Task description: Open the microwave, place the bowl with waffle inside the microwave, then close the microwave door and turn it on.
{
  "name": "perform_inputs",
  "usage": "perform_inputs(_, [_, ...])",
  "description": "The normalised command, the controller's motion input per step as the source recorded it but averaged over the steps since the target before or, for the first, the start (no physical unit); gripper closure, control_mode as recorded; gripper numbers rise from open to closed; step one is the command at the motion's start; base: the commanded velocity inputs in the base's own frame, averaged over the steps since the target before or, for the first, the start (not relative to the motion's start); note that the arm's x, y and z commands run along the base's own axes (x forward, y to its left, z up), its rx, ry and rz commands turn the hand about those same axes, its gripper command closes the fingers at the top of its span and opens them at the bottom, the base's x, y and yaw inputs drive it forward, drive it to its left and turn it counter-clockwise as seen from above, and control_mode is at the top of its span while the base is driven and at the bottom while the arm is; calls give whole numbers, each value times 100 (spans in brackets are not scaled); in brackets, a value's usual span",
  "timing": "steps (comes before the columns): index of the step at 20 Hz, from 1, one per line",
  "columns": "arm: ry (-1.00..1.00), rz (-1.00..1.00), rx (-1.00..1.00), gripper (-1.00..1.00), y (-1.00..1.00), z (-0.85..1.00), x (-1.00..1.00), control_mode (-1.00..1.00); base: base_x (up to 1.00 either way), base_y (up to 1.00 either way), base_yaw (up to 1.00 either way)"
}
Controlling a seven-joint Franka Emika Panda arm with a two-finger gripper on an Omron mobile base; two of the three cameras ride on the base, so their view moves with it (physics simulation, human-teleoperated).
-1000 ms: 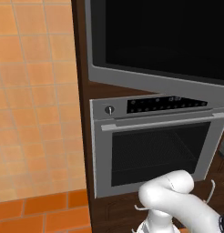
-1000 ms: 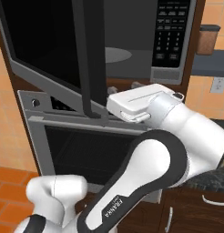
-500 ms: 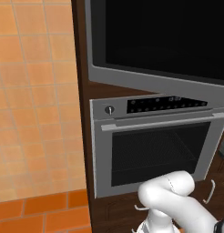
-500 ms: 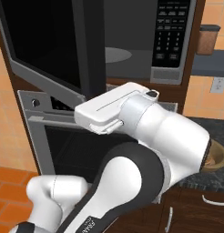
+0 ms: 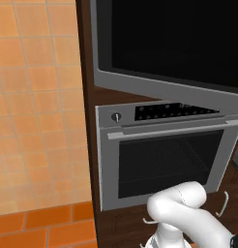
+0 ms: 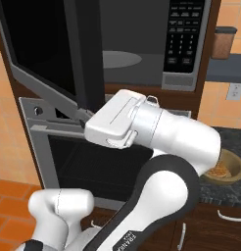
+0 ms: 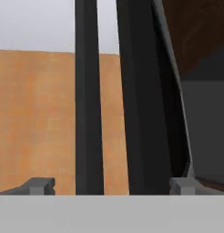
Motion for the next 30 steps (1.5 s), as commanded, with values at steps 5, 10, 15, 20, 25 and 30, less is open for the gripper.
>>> perform_inputs(5, [0,26,-3,-100,77,0,-51,-100,0,0,0])
perform_inputs(10, [0,18,-4,-100,100,0,-48,-100,0,0,0])
perform_inputs(15, [0,31,-2,-100,84,0,-69,-100,0,0,0])
perform_inputs(20, [0,25,-6,-100,82,0,-87,-100,0,0,0])
perform_inputs(25, [0,5,-4,-100,65,0,-76,-100,0,0,0])
perform_inputs(30, [0,-2,0,-100,45,0,-22,-100,0,0,0])
